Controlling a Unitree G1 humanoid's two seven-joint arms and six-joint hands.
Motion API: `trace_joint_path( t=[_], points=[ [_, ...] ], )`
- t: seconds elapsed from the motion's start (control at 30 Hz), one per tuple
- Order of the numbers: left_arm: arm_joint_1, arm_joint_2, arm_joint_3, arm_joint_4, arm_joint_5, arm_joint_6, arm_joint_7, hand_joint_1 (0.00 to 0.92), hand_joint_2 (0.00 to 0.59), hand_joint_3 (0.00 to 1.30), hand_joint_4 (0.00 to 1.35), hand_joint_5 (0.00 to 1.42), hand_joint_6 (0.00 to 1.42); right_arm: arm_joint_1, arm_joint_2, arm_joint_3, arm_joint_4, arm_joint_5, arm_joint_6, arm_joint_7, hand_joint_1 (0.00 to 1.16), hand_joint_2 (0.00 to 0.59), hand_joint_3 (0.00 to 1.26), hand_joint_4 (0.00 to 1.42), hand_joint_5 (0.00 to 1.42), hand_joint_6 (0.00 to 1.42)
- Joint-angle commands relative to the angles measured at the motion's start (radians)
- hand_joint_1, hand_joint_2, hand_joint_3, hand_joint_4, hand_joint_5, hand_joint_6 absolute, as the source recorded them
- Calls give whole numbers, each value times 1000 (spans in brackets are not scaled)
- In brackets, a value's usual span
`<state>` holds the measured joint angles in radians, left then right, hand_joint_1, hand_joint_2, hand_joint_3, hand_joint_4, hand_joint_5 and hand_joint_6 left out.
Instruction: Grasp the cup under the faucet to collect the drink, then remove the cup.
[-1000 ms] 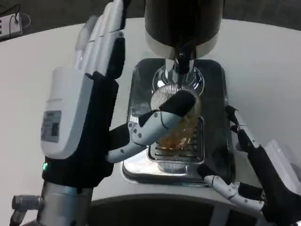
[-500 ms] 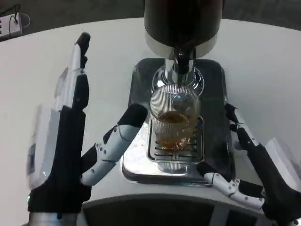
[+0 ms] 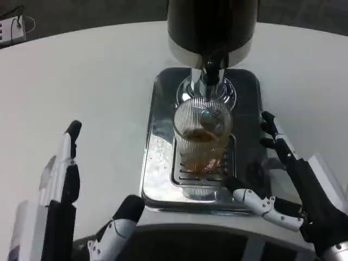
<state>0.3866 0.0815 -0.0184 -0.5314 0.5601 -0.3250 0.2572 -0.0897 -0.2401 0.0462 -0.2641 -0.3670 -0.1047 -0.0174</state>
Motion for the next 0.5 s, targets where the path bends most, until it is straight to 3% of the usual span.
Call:
trace_joint_path(
  t=[0.03,0.5],
  points=[
    [63,14,17,25,9,-42,16,0,144,0,0,48,0,-40,11,6,37,13,-28,-6,609,231,0,33,110,271],
    [108,36,39,-3,18,-42,-5,0,148,0,0,62,0,-153,34,28,136,1,-40,-16,630,217,0,21,98,248]
  ],
)
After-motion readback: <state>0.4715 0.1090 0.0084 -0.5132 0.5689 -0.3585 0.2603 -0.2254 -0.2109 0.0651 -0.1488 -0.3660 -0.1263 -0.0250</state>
